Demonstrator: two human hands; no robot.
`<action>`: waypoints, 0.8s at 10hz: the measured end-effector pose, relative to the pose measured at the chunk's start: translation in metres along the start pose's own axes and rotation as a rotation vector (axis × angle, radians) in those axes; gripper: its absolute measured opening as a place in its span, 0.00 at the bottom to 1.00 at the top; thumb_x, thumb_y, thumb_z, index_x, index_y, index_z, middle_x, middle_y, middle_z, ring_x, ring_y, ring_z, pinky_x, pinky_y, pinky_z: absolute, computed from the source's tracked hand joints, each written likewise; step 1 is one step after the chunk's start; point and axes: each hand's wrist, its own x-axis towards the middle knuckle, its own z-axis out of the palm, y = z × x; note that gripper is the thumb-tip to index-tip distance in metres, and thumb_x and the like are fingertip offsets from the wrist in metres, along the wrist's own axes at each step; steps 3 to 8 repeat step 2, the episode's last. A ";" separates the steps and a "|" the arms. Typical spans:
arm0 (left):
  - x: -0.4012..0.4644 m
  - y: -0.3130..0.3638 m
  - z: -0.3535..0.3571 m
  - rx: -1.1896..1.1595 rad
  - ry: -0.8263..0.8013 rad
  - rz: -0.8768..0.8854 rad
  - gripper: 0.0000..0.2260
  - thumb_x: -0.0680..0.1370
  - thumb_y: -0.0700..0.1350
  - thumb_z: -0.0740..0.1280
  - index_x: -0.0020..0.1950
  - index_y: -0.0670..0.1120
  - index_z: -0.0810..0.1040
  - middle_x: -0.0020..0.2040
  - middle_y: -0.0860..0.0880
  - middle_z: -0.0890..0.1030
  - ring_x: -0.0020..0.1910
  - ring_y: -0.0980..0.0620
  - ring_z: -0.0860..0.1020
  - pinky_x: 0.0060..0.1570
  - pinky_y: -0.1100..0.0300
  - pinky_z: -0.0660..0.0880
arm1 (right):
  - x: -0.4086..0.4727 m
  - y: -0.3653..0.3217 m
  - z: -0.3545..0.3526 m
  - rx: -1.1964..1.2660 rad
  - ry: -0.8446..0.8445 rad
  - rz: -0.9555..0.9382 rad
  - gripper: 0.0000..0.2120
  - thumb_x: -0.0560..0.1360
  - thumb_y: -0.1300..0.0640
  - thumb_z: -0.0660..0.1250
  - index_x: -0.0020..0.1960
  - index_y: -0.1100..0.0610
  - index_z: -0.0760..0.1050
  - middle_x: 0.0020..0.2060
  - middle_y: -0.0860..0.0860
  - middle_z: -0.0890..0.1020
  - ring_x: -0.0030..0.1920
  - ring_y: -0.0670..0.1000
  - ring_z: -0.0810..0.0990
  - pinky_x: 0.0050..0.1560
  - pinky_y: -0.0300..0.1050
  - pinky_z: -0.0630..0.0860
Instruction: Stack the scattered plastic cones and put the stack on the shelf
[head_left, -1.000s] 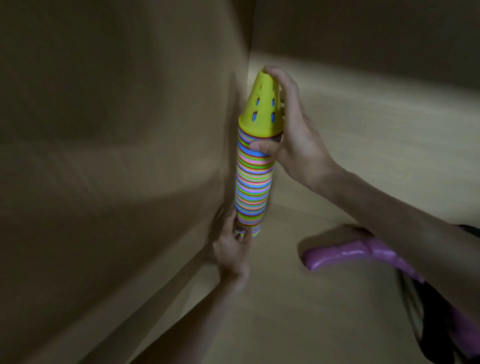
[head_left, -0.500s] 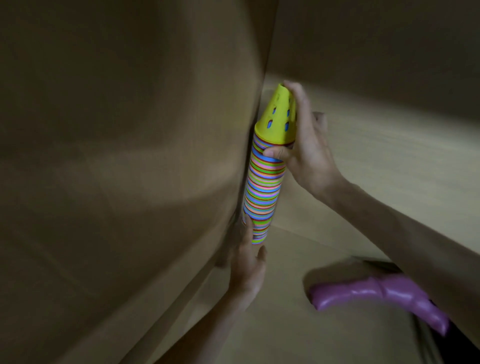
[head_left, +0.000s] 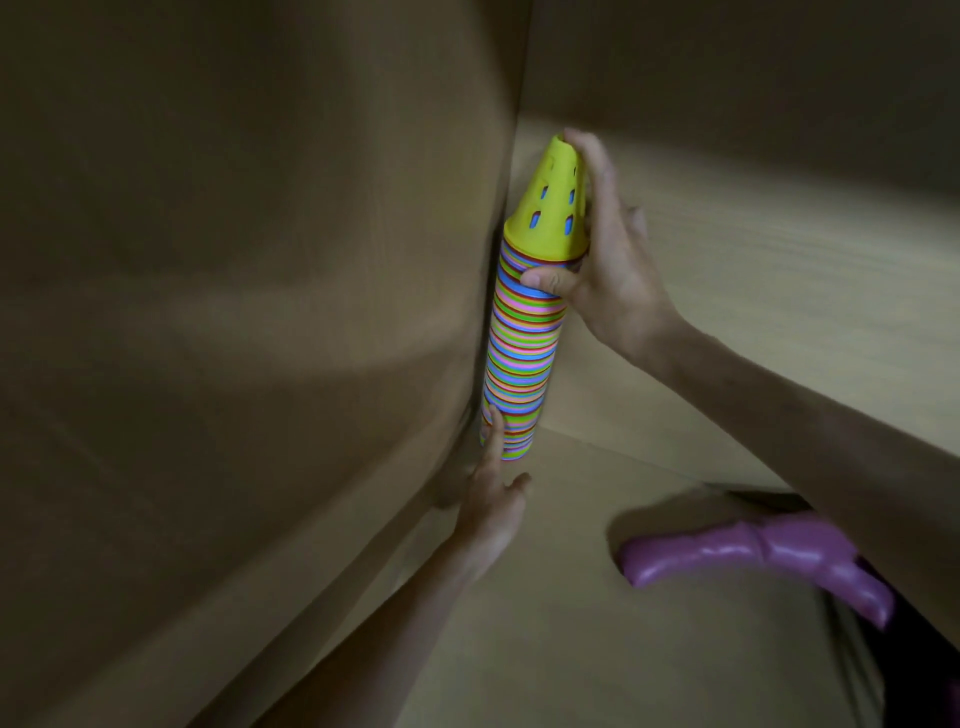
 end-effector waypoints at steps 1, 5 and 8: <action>-0.006 -0.011 -0.007 -0.045 0.023 0.052 0.41 0.74 0.44 0.68 0.83 0.54 0.52 0.80 0.53 0.64 0.78 0.53 0.66 0.76 0.53 0.64 | -0.002 -0.003 -0.004 -0.004 0.007 -0.013 0.54 0.67 0.59 0.79 0.82 0.51 0.49 0.75 0.45 0.64 0.75 0.49 0.62 0.75 0.51 0.53; -0.018 -0.030 -0.016 -0.055 0.084 0.039 0.41 0.72 0.47 0.67 0.83 0.49 0.56 0.79 0.49 0.67 0.77 0.50 0.68 0.76 0.49 0.65 | -0.009 -0.007 -0.009 0.024 0.052 -0.024 0.56 0.65 0.53 0.79 0.83 0.54 0.48 0.74 0.51 0.65 0.76 0.54 0.61 0.75 0.44 0.56; -0.018 -0.030 -0.016 -0.055 0.084 0.039 0.41 0.72 0.47 0.67 0.83 0.49 0.56 0.79 0.49 0.67 0.77 0.50 0.68 0.76 0.49 0.65 | -0.009 -0.007 -0.009 0.024 0.052 -0.024 0.56 0.65 0.53 0.79 0.83 0.54 0.48 0.74 0.51 0.65 0.76 0.54 0.61 0.75 0.44 0.56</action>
